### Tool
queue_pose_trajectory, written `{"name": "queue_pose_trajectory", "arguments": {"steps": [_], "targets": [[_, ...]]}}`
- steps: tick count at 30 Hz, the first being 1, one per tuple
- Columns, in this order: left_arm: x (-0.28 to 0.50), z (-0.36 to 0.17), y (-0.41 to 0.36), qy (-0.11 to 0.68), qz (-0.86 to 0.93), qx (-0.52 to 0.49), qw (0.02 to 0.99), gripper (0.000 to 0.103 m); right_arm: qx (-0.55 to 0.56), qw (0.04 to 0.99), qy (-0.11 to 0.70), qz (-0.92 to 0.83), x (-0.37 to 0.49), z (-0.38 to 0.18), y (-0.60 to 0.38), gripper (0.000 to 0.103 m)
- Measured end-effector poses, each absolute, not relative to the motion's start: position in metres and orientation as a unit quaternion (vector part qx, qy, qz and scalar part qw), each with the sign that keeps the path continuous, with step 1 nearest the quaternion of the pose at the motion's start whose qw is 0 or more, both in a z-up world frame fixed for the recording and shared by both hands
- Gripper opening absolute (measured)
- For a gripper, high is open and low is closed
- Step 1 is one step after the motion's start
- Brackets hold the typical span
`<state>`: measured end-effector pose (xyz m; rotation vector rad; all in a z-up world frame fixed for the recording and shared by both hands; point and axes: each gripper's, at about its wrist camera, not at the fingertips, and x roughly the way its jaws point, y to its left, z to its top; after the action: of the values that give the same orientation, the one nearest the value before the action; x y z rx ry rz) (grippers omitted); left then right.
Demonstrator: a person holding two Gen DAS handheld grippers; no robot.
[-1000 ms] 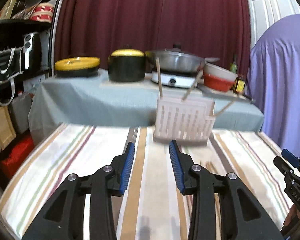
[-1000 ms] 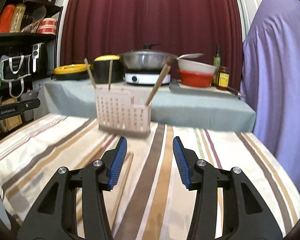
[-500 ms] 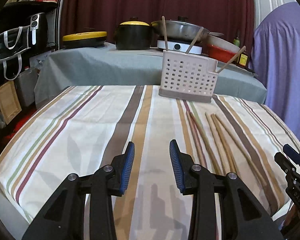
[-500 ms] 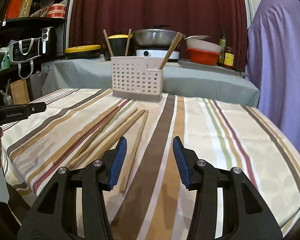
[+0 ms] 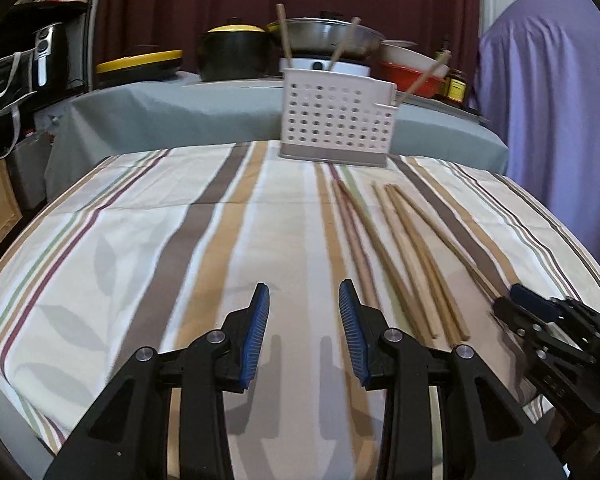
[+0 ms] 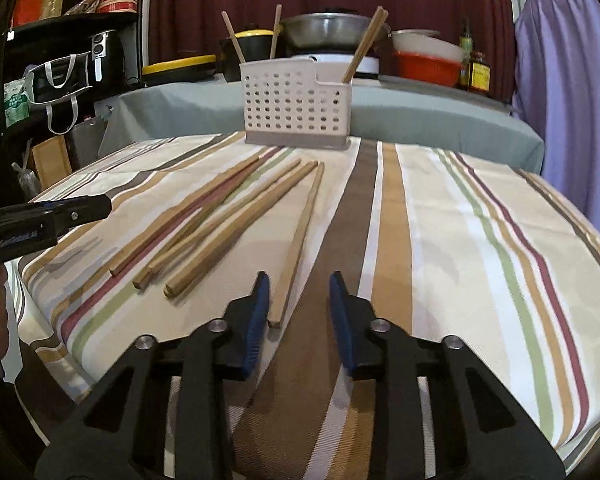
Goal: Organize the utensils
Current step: 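Move the left tool to a third chopstick and close while the right tool grasps another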
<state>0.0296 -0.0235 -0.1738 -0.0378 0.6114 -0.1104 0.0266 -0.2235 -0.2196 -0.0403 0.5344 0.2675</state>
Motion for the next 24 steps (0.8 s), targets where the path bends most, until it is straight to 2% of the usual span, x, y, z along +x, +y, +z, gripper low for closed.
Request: {"name": "queue_pose_trajectory", "arguments": {"steps": [7,17,19,21,24], "targets": [[0.026,-0.182,-0.043,0.311,-0.085,-0.004,0.947,0.037,-0.013,0.956,0.264,0.129,0.027,-0.22,-0.229,0.015],[0.028,-0.193,-0.055,0.33,-0.098,0.017,0.939,0.036,-0.012,0.956,0.264,0.128,0.028,-0.22,-0.231,0.012],[0.027,-0.194,-0.054,0.329,-0.097,0.017,0.939,0.032,-0.012,0.956,0.264,0.128,0.028,-0.22,-0.231,0.011],[0.027,-0.194,-0.052,0.329,-0.098,0.012,0.939,0.023,-0.012,0.956,0.264,0.128,0.029,-0.22,-0.231,0.008],[0.028,-0.193,-0.05,0.33,-0.098,0.006,0.939,0.015,-0.012,0.956,0.264,0.128,0.028,-0.22,-0.231,0.007]]}}
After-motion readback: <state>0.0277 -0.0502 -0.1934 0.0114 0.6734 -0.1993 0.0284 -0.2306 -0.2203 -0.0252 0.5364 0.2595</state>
